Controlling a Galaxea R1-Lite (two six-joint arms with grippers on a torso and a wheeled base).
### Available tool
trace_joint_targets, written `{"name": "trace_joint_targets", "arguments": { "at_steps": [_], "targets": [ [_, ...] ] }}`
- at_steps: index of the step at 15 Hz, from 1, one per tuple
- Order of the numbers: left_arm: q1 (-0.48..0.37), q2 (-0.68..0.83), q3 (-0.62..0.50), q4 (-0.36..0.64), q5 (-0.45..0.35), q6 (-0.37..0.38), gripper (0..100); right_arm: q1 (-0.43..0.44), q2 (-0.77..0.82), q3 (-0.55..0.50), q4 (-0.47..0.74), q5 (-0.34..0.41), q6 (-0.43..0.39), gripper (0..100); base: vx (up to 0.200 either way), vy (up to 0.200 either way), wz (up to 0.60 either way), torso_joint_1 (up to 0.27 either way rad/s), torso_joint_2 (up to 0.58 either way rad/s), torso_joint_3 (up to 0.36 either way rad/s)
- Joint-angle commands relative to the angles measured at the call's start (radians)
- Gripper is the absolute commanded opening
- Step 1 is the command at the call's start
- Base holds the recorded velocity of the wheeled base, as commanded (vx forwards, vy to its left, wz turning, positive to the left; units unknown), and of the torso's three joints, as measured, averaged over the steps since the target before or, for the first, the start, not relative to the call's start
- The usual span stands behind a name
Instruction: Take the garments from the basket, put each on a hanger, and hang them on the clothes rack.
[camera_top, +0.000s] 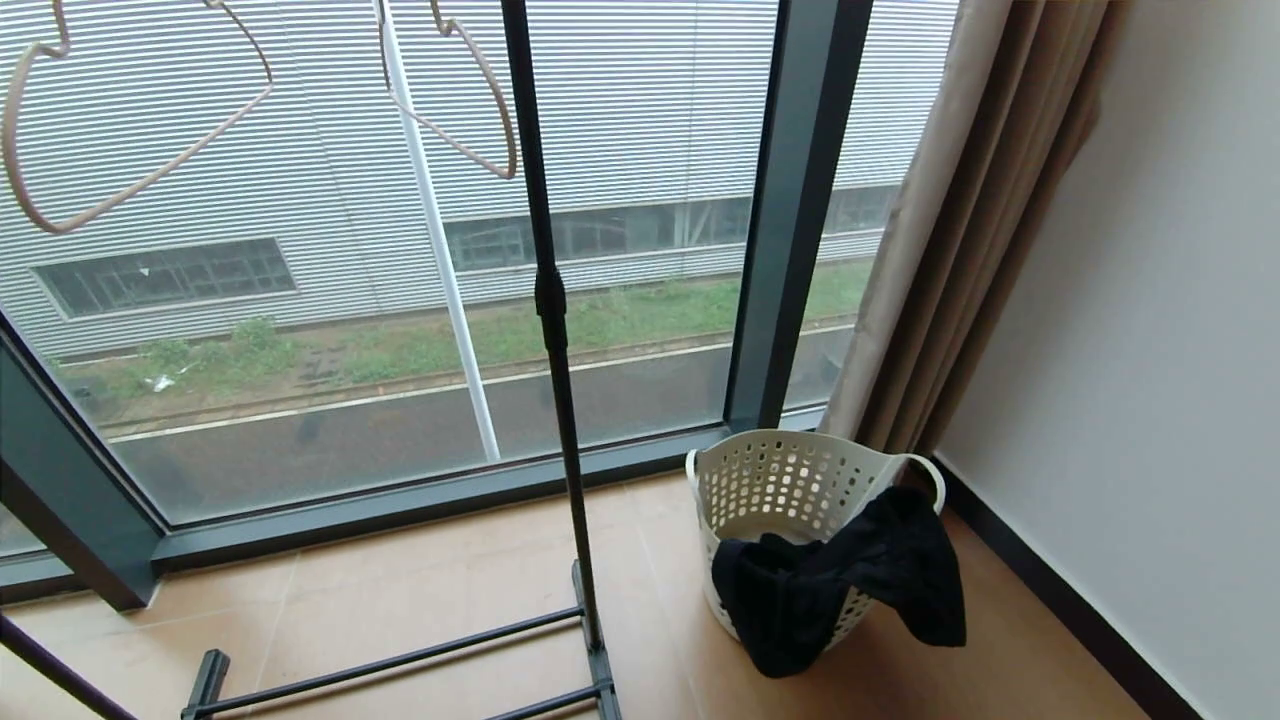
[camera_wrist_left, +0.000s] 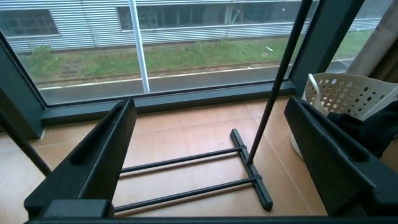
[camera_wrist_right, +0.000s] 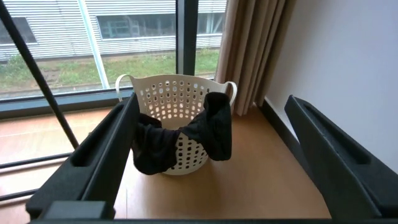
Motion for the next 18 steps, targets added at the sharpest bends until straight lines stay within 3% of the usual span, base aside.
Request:
{"name": "trace_joint_targets", "arguments": {
  "at_steps": [1, 7, 14, 18],
  "targets": [
    [0.0, 0.001, 0.0, 0.0, 0.0, -0.001, 100, 0.0, 0.0, 0.0, 0.0, 0.0, 0.0, 100, 0.0, 0.0, -0.6, -0.007, 0.0, 0.002],
    [0.0, 0.001, 0.0, 0.0, 0.0, -0.001, 100, 0.0, 0.0, 0.0, 0.0, 0.0, 0.0, 100, 0.0, 0.0, -0.1, 0.0, 0.0, 0.002],
    [0.0, 0.001, 0.0, 0.0, 0.0, -0.001, 100, 0.0, -0.001, 0.0, 0.0, 0.0, 0.0, 100, 0.171, 0.0, 0.0, 0.001, 0.0, 0.001],
    [0.0, 0.001, 0.0, 0.0, 0.0, -0.001, 100, 0.0, 0.0, 0.0, 0.0, 0.0, 0.0, 100, 0.0, -0.2, 0.0, 0.005, 0.0, 0.005]
  ]
}}
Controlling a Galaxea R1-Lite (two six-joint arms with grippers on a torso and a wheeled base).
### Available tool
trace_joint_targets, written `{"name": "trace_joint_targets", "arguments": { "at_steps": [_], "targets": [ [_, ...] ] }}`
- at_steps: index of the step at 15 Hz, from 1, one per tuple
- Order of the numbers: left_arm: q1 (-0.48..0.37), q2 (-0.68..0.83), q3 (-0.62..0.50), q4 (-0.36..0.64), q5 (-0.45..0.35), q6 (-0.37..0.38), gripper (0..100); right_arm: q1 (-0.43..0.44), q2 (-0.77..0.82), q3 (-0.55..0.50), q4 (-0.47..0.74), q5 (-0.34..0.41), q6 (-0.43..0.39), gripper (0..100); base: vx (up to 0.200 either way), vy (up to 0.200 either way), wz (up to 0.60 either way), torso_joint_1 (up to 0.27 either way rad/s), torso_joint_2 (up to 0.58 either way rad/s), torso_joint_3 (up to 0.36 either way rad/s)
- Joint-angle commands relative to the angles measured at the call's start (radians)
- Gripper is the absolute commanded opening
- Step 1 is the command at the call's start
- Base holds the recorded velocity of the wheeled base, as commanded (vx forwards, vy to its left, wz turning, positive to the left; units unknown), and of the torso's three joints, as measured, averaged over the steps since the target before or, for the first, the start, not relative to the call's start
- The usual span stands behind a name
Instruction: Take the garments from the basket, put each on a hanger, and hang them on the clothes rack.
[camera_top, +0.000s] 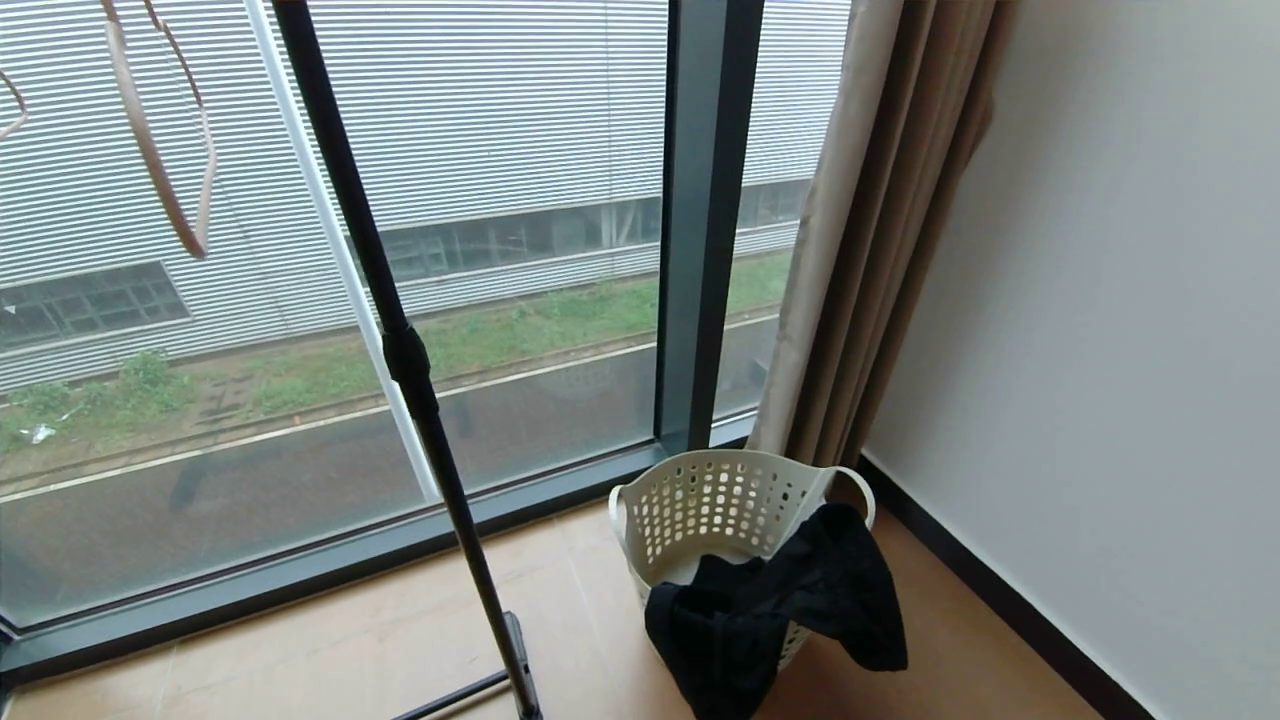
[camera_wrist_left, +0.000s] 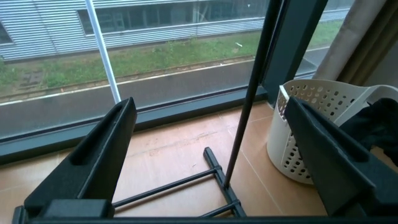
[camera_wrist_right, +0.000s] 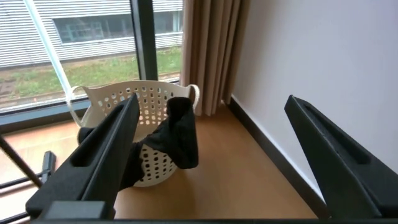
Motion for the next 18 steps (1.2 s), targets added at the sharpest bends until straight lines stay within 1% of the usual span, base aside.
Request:
{"name": "trace_joint_targets", "arguments": {
  "at_steps": [1, 2, 12, 18],
  "targets": [
    [0.001, 0.001, 0.0, -0.001, 0.0, -0.001, 100, 0.002, 0.0, 0.0, 0.001, 0.0, 0.0, 100, 0.0, -0.2, 0.0, 0.007, 0.0, -0.002],
    [0.001, 0.001, 0.0, -0.001, 0.0, -0.001, 100, 0.002, 0.0, 0.0, 0.001, 0.001, 0.0, 100, 0.0, -0.2, 0.0, -0.002, 0.0, 0.002],
    [0.001, 0.001, 0.0, -0.001, 0.0, -0.001, 100, 0.002, 0.0, 0.0, 0.001, 0.0, 0.0, 100, 0.0, 0.0, 0.0, 0.0, 0.0, -0.005],
    [0.001, 0.001, 0.0, -0.001, 0.0, -0.001, 100, 0.002, 0.0, 0.0, 0.001, 0.001, 0.0, 100, 0.0, 0.0, 0.0, 0.003, 0.0, -0.164]
  ]
}}
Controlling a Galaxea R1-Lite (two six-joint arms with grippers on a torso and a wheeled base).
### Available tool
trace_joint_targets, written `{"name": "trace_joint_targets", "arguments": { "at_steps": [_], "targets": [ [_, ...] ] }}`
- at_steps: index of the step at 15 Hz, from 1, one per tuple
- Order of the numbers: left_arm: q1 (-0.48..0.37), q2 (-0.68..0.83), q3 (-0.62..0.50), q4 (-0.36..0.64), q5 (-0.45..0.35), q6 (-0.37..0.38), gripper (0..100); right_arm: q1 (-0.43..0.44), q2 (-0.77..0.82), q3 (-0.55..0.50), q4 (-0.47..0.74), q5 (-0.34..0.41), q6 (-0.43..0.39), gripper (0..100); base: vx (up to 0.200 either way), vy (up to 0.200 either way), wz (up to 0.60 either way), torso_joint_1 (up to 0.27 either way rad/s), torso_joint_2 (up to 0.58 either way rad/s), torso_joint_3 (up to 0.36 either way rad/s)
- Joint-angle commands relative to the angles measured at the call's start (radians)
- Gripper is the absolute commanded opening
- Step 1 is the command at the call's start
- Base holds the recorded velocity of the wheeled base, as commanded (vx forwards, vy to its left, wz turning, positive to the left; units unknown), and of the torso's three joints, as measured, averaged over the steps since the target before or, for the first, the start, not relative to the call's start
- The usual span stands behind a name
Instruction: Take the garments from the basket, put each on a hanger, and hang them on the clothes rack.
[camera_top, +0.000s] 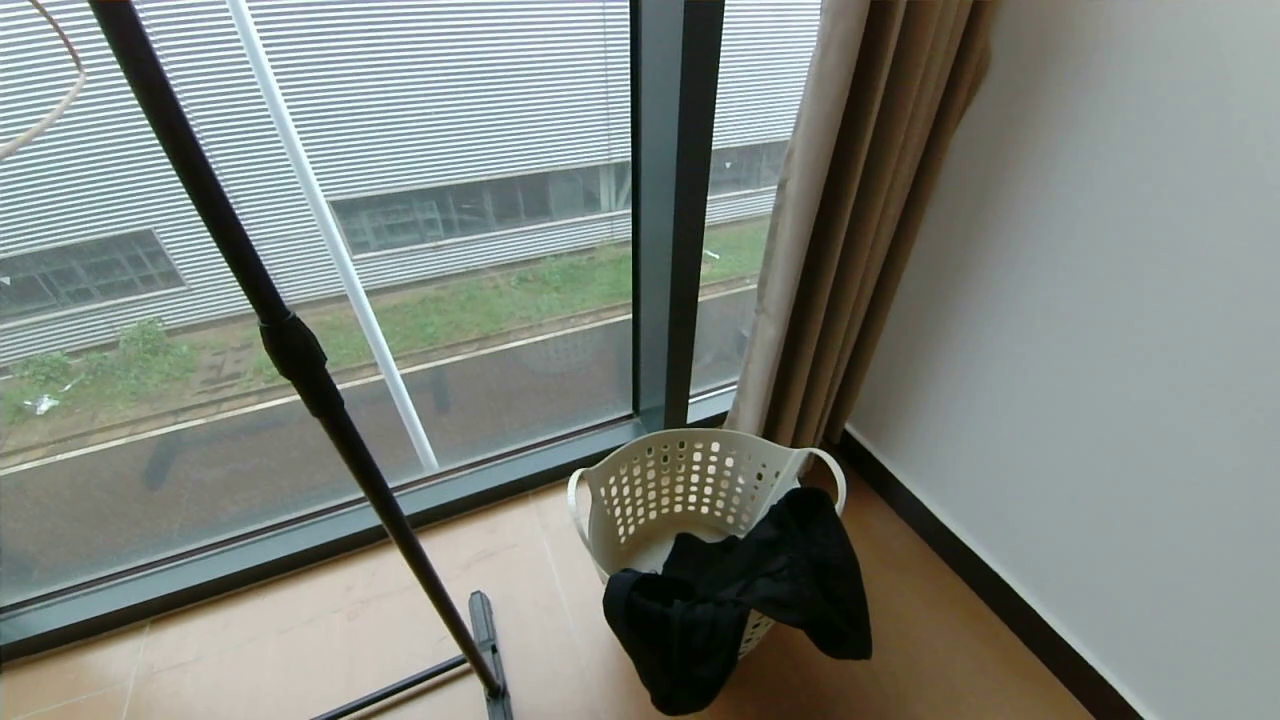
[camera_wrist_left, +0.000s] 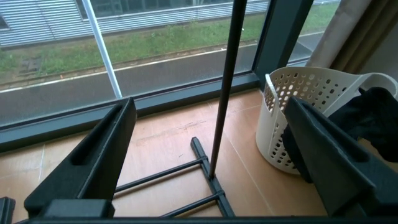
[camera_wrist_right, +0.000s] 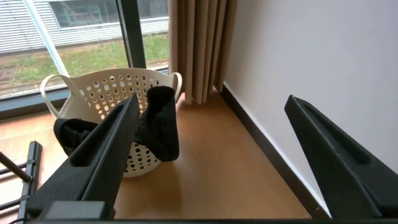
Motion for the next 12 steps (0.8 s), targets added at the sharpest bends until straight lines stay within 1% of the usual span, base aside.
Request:
{"name": "trace_joint_targets", "arguments": {
  "at_steps": [1, 12],
  "targets": [
    [0.0, 0.001, 0.0, 0.0, 0.0, -0.001, 100, 0.001, 0.0, 0.0, 0.0, 0.0, 0.0, 100, 0.0, 0.0, 0.0, 0.007, 0.01, -0.203],
    [0.0, 0.001, -0.002, 0.001, 0.0, -0.001, 100, 0.001, 0.0, 0.0, 0.0, 0.0, 0.0, 100, 0.0, 0.0, 0.0, 0.005, 0.0, -0.194]
  ]
}}
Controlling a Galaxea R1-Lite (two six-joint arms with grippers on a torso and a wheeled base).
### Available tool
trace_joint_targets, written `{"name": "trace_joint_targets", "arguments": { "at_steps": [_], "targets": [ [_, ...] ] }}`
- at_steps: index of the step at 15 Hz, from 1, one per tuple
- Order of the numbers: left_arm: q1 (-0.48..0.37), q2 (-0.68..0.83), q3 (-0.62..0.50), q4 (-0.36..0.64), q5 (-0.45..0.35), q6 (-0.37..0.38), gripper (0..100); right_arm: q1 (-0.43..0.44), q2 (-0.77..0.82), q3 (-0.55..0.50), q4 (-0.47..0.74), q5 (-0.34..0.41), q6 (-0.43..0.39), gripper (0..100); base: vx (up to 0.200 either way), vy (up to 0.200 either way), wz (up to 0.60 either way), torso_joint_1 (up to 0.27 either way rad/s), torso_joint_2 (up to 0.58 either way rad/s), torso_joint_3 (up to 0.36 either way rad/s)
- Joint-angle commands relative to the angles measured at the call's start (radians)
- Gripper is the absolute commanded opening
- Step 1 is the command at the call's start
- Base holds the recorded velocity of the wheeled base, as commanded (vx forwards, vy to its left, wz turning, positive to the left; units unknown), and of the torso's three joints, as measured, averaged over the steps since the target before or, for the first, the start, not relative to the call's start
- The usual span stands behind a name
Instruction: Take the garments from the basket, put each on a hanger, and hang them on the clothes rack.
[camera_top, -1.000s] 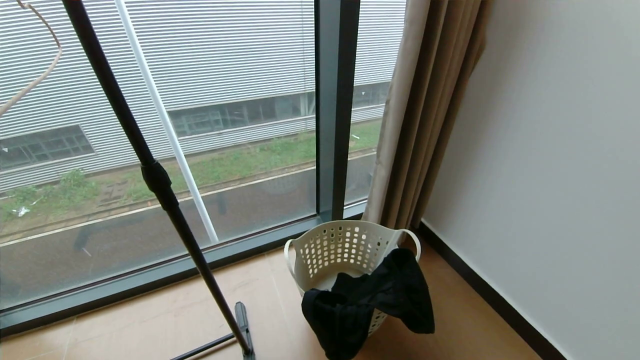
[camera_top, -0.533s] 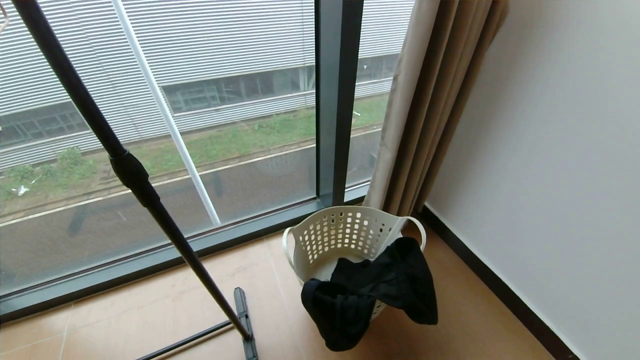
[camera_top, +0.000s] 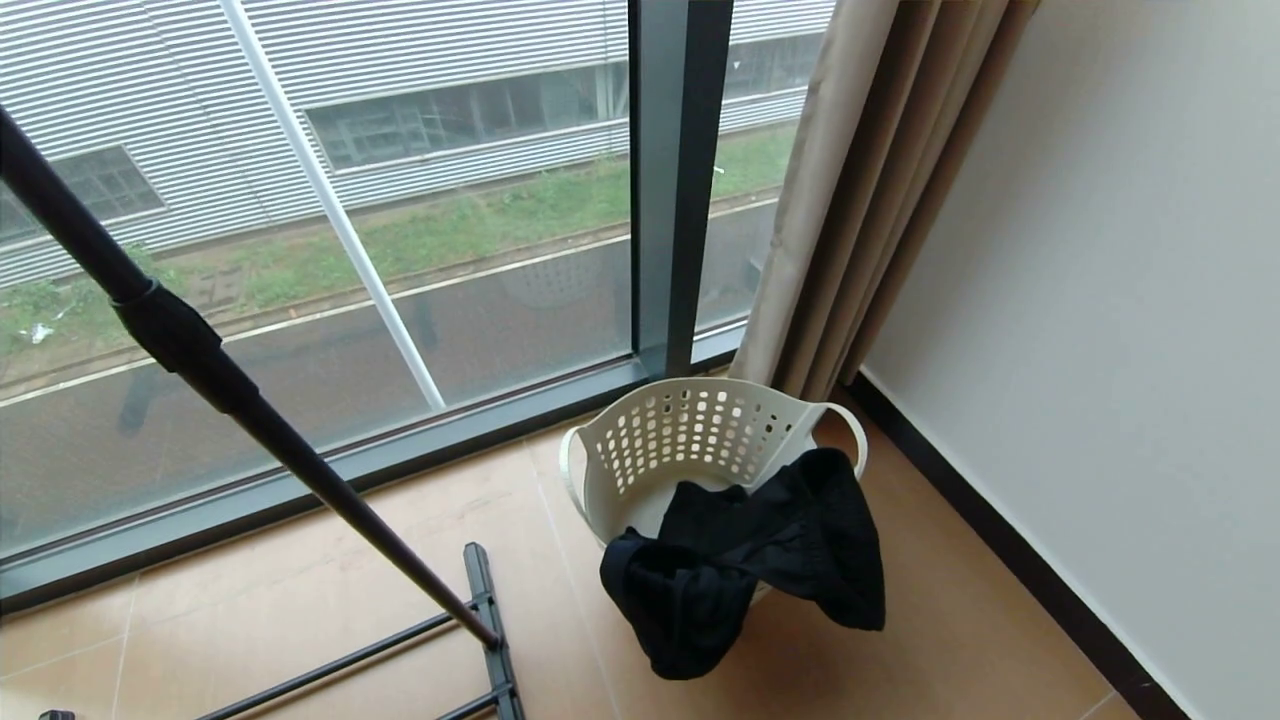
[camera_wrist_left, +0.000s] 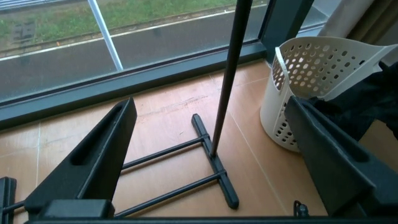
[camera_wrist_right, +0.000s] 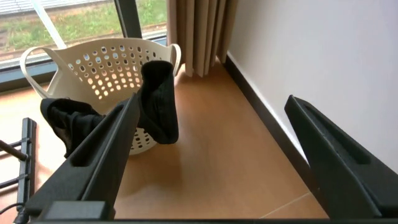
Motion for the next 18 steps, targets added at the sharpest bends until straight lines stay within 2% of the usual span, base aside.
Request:
{"name": "trace_joint_targets", "arguments": {
  "at_steps": [1, 16, 18],
  "targets": [
    [0.0, 0.001, -0.001, 0.001, 0.0, 0.0, 100, 0.001, 0.0, 0.0, -0.001, 0.0, -0.001, 100, 0.0, 0.0, 0.0, -0.007, -0.01, -0.193],
    [0.0, 0.001, -0.001, 0.002, -0.001, 0.0, 100, 0.001, 0.0, 0.0, 0.005, -0.003, -0.007, 100, 0.0, 0.0, 0.0, 0.003, 0.0, -0.198],
    [0.0, 0.001, -0.003, 0.002, -0.001, 0.0, 100, -0.001, 0.102, -0.006, 0.039, -0.011, -0.008, 100, 0.0, 0.0, 0.0, -0.002, 0.0, -0.195]
  ]
}}
